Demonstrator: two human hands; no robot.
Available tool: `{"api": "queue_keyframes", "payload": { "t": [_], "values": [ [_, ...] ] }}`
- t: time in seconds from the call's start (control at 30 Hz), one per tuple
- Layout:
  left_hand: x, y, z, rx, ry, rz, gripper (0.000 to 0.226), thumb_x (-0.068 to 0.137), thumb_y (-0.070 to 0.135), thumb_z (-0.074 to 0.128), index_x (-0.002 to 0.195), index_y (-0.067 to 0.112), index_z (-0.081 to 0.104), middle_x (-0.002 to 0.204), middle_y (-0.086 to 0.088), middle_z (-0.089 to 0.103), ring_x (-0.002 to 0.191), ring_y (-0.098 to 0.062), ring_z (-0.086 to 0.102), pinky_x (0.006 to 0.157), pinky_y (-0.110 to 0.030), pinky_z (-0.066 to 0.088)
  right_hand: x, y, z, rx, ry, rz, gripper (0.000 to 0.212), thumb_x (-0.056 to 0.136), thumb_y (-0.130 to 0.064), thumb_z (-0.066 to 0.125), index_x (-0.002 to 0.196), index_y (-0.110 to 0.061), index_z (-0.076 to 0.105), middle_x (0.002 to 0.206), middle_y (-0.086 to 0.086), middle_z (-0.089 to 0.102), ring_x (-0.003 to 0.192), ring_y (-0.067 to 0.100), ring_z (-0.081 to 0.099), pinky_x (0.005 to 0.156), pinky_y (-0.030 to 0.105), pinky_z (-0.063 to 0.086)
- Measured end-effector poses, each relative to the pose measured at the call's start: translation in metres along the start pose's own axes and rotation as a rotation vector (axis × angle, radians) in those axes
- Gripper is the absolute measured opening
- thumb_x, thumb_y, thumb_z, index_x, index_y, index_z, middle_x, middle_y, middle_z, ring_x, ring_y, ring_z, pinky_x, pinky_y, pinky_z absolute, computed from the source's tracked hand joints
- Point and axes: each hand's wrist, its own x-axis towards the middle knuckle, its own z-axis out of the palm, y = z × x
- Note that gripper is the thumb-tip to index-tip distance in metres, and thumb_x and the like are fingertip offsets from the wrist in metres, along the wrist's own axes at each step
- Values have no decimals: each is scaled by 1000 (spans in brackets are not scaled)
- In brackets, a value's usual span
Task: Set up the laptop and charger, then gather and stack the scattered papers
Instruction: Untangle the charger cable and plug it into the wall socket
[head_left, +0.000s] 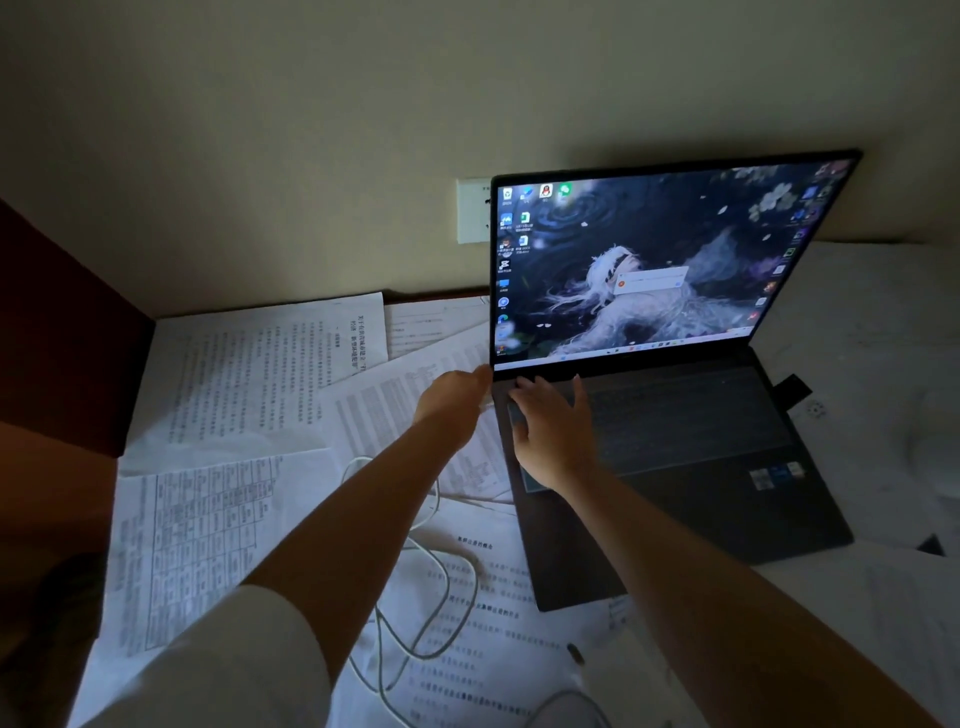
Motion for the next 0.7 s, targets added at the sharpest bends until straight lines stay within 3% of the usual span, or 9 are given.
{"api": "queue_keyframes", "payload": {
  "t": [0.13,0.43,0.6,0.7],
  "values": [
    [2,4,8,22,-14,-74,24,92,3,49,111,10,60,106,-10,62,99,-25,59,83,-31,52,-9,3,1,-36,-27,23,49,97,-28,42,144,-20,36,155,-2,29,145,12,20,115,50,-10],
    [6,7,13,-138,46,-187,19,93,8,51,100,11,69,103,-8,67,94,-23,62,80,-28,50,-3,-1,-8,-37,-97,-51,53,97,-28,41,148,-20,28,154,-5,30,144,10,21,116,49,-9],
    [-4,2,4,-254,59,-192,31,94,10,57,124,13,61,130,-7,57,122,-23,51,101,-27,39,-17,-1,-20,-3,-101,-16,57,93,-22,49,147,-19,27,154,-3,29,146,14,14,118,49,-6],
    [-19,2,0,-264,80,-157,34,93,8,57,126,15,59,135,-5,53,126,-21,48,104,-28,37,-41,1,-25,2,-122,53,61,93,-25,51,148,-20,25,154,-1,28,146,17,14,117,47,-3]
  ]
}}
